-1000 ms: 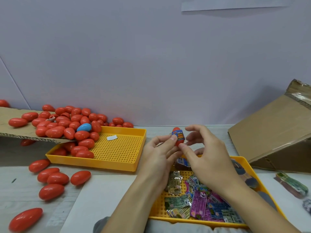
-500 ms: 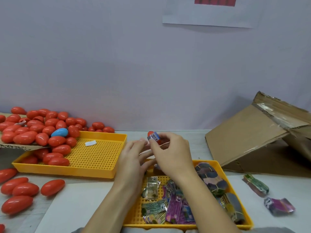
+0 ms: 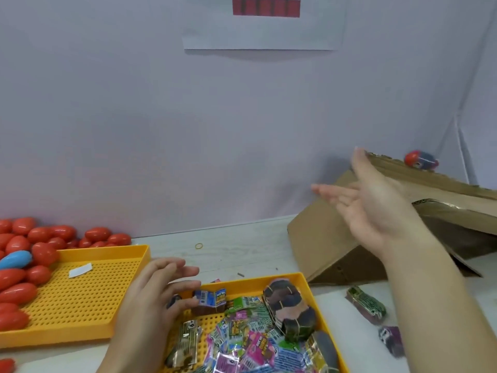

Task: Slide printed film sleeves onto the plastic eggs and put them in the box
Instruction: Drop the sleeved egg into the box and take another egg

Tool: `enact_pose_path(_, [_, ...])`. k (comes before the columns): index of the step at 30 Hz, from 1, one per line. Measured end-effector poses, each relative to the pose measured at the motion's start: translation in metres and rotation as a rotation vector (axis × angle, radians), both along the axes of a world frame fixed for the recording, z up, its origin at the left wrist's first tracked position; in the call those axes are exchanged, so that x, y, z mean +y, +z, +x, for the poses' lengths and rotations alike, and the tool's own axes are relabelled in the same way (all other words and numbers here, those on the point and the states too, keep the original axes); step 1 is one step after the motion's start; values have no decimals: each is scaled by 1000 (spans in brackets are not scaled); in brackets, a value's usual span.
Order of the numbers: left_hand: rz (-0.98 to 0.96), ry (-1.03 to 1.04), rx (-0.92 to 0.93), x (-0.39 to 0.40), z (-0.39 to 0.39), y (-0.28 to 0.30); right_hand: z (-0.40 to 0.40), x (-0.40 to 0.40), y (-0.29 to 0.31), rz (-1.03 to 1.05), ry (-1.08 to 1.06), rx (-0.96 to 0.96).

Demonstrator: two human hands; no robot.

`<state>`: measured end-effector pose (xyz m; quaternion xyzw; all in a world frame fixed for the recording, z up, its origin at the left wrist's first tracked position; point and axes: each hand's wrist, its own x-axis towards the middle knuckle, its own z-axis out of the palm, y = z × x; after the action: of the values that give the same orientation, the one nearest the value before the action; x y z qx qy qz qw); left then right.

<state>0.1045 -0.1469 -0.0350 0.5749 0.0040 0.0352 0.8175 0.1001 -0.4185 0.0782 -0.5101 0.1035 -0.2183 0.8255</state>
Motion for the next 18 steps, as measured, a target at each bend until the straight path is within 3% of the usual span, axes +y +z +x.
enact_pose_path(4, [7, -20, -5, 0, 0, 1, 1, 30, -10, -341, 197, 223])
enact_pose_path(10, [273, -49, -32, -12, -5, 4, 7, 90, -36, -958, 808, 320])
enact_pose_path(12, [380, -7, -67, -14, -10, 5, 9, 105, -46, -1035, 893, 331])
enact_pose_path(18, [668, 206, -150, 0, -12, 20, 15, 119, -53, -1041, 845, 325])
